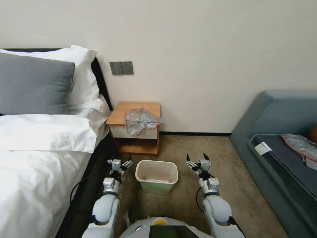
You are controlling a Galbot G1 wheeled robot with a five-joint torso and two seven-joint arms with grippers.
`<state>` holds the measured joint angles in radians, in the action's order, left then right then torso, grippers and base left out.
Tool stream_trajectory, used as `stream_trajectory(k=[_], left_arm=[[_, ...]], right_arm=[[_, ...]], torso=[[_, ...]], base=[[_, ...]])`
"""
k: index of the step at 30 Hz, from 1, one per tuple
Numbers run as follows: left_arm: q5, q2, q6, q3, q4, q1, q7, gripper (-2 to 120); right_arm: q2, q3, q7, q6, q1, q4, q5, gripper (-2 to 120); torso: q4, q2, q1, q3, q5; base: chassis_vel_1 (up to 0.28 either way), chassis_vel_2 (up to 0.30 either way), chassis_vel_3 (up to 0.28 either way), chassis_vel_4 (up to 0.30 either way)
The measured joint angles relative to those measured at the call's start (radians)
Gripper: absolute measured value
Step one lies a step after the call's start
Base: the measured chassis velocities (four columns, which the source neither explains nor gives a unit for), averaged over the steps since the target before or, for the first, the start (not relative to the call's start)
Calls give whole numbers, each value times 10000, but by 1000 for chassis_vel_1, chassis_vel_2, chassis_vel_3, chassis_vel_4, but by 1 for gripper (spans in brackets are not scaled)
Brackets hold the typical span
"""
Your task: Pick up the garbage bag from the table and place it over the trash can.
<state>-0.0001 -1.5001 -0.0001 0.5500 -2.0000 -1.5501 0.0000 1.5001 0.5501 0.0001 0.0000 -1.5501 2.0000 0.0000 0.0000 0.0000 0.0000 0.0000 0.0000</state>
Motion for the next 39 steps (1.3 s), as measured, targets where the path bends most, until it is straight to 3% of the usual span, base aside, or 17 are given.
stream_trajectory(k=[33,39], left_arm=[[0,1,0,2,-1,0,0,96],[-1165,275,-473,749,-461,62,31,100]], right_arm=[[0,0,0,0,0,2,0,100],[4,176,-99,36,-236,824,-244,100]], torso=[[0,0,0,0,0],[1,-1,0,0,0]], base=[[0,0,0,0],[0,0,0,0]])
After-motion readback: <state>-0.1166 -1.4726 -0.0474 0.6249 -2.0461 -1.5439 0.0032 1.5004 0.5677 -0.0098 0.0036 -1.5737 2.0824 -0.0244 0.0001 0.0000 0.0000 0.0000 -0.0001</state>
